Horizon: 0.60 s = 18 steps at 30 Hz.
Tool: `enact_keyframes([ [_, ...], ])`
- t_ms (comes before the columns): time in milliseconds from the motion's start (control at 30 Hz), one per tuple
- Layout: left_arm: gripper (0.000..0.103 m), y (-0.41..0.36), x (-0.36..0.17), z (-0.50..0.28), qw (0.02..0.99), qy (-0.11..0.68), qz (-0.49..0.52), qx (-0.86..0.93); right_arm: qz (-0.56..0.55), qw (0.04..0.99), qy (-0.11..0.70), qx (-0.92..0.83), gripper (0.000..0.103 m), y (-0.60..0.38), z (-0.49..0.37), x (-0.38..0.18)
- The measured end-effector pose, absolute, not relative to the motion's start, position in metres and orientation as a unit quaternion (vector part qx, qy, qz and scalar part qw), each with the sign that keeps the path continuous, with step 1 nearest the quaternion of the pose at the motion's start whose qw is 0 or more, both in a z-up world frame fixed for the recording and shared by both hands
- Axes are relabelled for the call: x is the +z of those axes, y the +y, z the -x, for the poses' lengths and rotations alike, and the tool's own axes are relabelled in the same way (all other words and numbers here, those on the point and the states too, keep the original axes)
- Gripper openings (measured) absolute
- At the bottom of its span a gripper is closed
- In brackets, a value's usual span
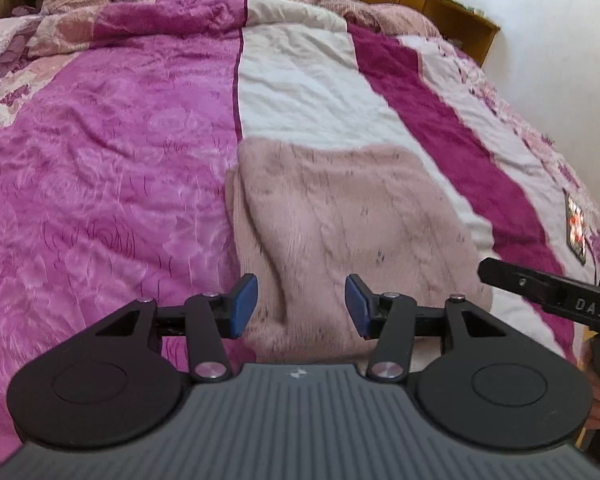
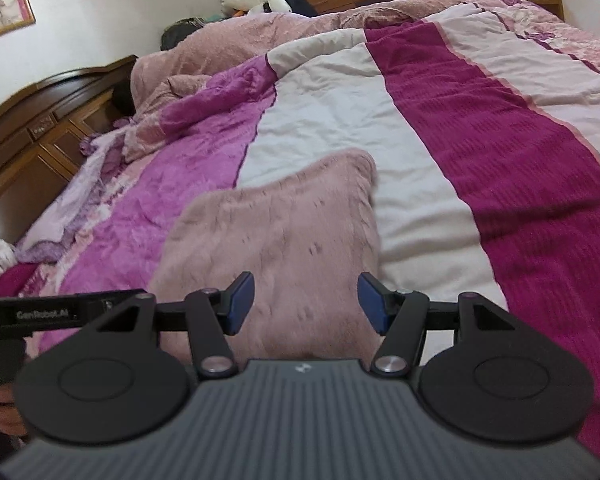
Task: Fold small clothes
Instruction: 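Lay the folded end down and open both tools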
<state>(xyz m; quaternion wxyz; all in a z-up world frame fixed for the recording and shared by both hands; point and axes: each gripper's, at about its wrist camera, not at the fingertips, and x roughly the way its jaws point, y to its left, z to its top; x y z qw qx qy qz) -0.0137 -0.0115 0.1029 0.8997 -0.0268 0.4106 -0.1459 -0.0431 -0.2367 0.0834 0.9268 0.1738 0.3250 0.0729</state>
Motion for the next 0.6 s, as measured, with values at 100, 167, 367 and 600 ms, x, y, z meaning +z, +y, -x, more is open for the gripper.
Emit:
enact_keyframes([
  [100, 0.057, -0.012, 0.086, 0.011, 0.895, 0.426, 0.020, -0.131, -0.177, 0.920, 0.343, 0.064, 0.061, -0.237, 0.041, 0.074],
  [167, 0.057, -0.011, 0.074, 0.007, 0.892, 0.435, 0.018, -0.117, -0.175, 0.918, 0.351, 0.055, 0.060, -0.237, 0.037, 0.066],
  [367, 0.067, 0.002, 0.057, -0.001, 0.883, 0.452, 0.066, -0.109, -0.172, 0.912, 0.370, 0.042, 0.061, -0.235, 0.032, 0.044],
  [600, 0.068, -0.002, 0.052, 0.006, 0.889, 0.441, 0.066, -0.106, -0.179, 0.908, 0.376, 0.043, 0.060, -0.233, 0.036, 0.045],
])
